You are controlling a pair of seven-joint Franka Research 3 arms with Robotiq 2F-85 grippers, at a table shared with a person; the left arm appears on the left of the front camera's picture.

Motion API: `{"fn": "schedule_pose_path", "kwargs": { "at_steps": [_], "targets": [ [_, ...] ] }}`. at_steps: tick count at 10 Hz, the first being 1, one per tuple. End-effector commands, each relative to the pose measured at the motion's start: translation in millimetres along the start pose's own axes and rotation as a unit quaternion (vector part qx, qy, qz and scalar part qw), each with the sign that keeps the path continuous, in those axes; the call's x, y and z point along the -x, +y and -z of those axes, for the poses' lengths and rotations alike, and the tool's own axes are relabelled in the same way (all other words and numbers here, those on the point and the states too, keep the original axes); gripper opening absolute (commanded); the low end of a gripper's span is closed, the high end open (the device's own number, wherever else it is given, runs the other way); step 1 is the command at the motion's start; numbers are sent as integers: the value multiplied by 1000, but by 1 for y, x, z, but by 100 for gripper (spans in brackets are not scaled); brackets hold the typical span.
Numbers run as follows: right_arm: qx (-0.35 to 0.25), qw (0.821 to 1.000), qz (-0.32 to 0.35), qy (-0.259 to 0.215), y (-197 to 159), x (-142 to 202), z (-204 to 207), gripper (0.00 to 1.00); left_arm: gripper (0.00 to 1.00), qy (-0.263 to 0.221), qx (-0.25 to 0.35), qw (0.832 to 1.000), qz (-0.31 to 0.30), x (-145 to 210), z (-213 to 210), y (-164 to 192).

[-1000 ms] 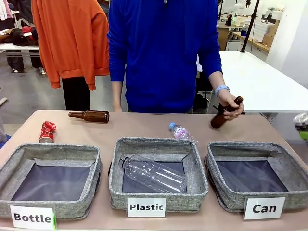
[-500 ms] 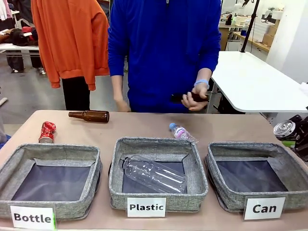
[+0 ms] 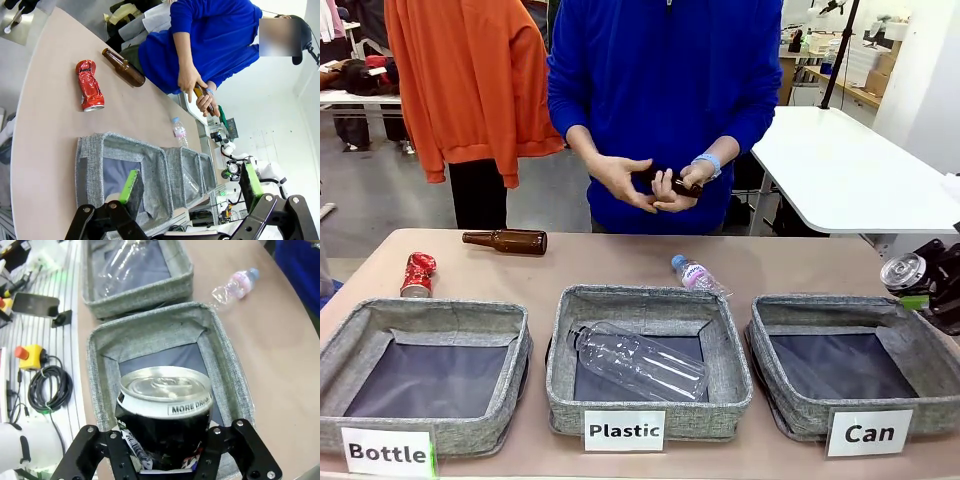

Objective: Sort the can waste into the basket.
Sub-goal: Pick up the can waste from the table and place it in the right Fabric basket.

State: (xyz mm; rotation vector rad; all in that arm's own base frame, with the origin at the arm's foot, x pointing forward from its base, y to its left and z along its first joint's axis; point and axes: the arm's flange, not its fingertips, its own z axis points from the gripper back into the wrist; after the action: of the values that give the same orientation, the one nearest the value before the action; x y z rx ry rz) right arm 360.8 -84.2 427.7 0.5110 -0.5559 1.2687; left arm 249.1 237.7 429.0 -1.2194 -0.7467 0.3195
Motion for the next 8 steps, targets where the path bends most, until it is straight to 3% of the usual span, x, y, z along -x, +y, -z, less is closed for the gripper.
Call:
{"fn": "schedule_pose_path", "kwargs": {
  "at_steps": [1,3,4,5,8],
  "targets": [
    [-12,1000,-17,-15,-5,-1,0,100,100,0,5,1000,10,0,-1,1],
    [-35,999,-16,-32,-6,-1,1,100,100,0,5,1000,10,0,-1,1],
    [-39,998,-10,-42,-8,-2,1,88,100,0,5,1000,10,0,-1,1],
    [-39,998,-4,-46,-9,-2,1,97,100,0,5,1000,10,0,-1,1],
    [-53,995,22,-80,-11,-1,-1,100,100,0,5,1000,10,0,-1,1]
  ]
}}
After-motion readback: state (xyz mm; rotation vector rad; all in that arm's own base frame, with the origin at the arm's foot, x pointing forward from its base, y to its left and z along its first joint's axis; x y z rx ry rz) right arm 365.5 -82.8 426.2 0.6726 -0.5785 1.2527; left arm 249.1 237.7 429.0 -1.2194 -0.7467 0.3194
